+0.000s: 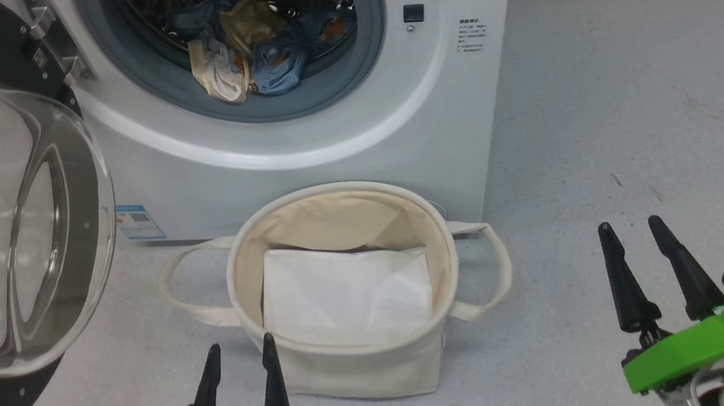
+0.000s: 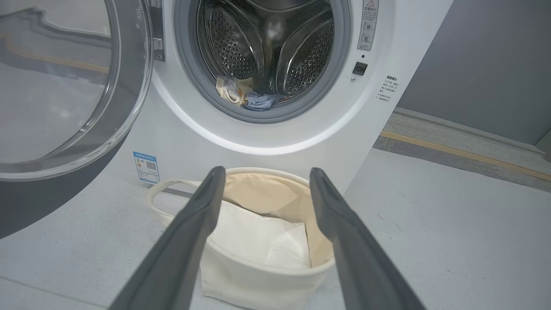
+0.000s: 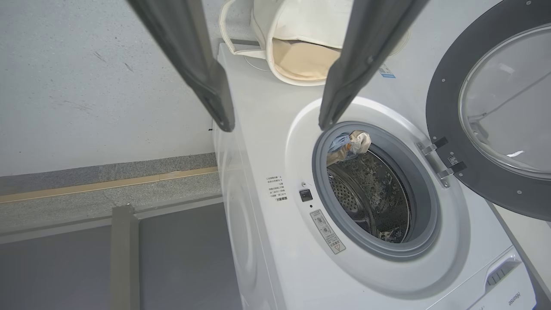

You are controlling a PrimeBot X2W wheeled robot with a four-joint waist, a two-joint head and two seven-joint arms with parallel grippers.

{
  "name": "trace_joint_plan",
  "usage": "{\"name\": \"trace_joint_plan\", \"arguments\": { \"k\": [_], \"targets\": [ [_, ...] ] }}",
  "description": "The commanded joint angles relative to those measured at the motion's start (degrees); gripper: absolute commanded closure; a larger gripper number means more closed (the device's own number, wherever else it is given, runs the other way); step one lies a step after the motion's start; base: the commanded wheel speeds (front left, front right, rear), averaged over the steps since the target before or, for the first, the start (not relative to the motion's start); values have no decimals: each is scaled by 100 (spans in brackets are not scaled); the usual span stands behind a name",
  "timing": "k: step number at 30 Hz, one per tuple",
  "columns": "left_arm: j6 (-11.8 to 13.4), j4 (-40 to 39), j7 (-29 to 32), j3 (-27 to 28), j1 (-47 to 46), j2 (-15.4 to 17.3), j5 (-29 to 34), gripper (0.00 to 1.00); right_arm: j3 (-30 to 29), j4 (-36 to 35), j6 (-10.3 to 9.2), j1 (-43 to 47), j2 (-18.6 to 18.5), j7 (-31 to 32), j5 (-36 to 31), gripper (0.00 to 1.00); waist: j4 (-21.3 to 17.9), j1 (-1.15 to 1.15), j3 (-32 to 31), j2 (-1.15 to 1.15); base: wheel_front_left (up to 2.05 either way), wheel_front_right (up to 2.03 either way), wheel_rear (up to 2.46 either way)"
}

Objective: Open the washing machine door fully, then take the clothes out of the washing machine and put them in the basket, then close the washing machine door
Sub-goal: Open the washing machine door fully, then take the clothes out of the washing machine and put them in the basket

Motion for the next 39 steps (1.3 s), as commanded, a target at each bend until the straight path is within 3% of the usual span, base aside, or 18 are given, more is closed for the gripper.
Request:
{"name": "trace_joint_plan", "arguments": {
  "k": [1,17,31,39],
  "targets": [
    [-9,-118,-86,204,-128,-22,-23,0,146,-145,3,-117,9,-71,-26,0,9,0,0,0,0,0,0],
    [213,-112,-115,233,-212,-56,262,0,147,-47,3,-153,9,-71,-44,0,19,0,44,0,0,0,0],
    [15,-35,-117,76,-205,-57,426,0,171,6,3,-153,9,-71,-60,0,16,0,43,0,4,-1,-3],
    [-20,-66,-117,99,-217,-85,434,0,235,20,3,-159,9,-71,-51,0,24,0,72,0,117,-58,-58]
  ]
}}
